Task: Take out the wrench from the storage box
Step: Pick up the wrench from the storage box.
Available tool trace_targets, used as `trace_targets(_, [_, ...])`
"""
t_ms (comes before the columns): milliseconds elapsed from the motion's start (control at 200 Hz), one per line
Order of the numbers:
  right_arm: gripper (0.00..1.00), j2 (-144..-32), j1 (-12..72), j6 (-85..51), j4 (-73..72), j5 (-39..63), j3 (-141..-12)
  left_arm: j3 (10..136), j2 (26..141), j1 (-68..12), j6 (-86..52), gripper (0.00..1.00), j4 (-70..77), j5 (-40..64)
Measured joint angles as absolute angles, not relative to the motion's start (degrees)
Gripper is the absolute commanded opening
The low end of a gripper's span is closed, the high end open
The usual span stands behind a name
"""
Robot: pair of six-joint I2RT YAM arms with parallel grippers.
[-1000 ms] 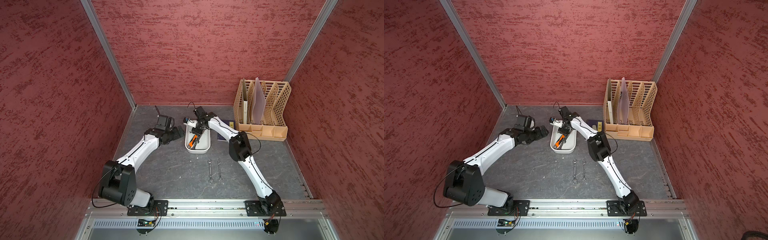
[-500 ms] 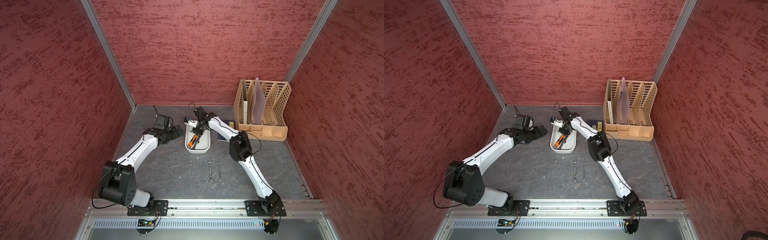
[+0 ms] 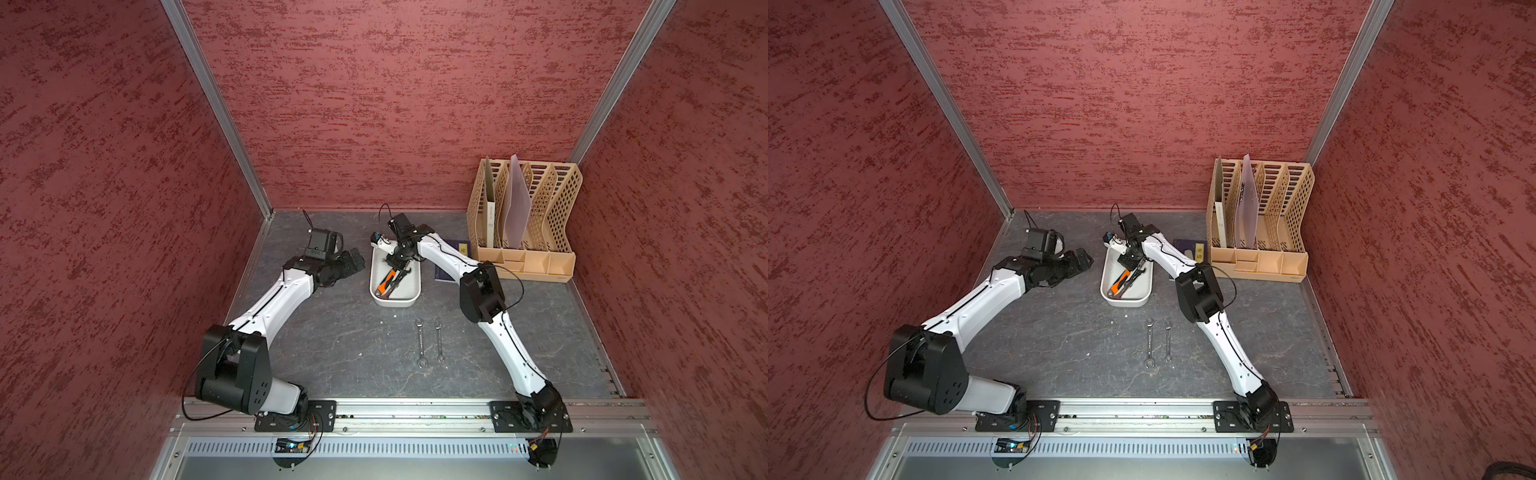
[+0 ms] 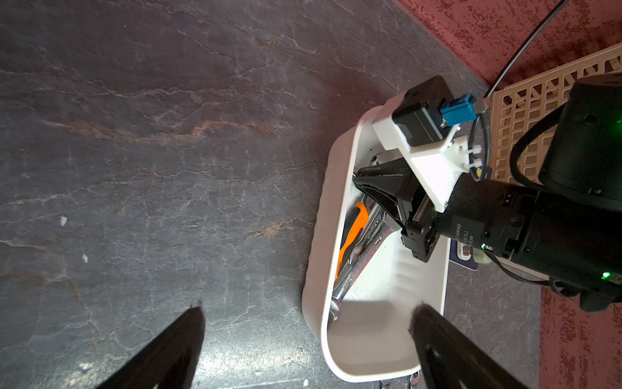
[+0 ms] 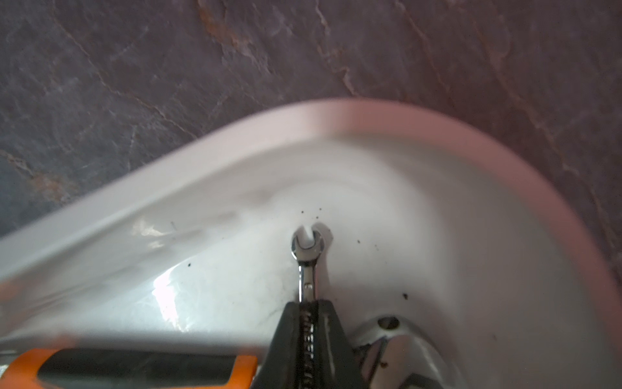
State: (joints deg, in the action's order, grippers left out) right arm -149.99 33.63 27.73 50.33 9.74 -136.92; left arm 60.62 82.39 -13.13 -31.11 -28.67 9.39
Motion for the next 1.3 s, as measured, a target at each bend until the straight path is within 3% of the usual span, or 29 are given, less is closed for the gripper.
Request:
trace_targets(361, [0.00, -148.0, 34.7, 19.6, 49.5, 7.6, -135.4, 60.6, 80.4, -13.1, -31.1, 1.00, -28.7, 9.4])
trace_targets(631, [0.00, -137.5, 35.4, 13.5, 45.9, 6.7, -127.0, 60.6, 78.6, -13.2, -31.1, 1.00, -28.7, 10.1])
trace_targets(1022, [0.00, -103.7, 38.6, -2.2, 29.9, -2.5, -84.7, 60.6, 74.3, -19.3, -31.1, 1.00, -29.3, 8.4])
trace_targets(1302, [0.00, -81.1, 43.1, -18.8, 26.9, -11.2, -53.1, 58.5, 72.0, -22.8, -31.3, 1.00, -29.3, 6.5])
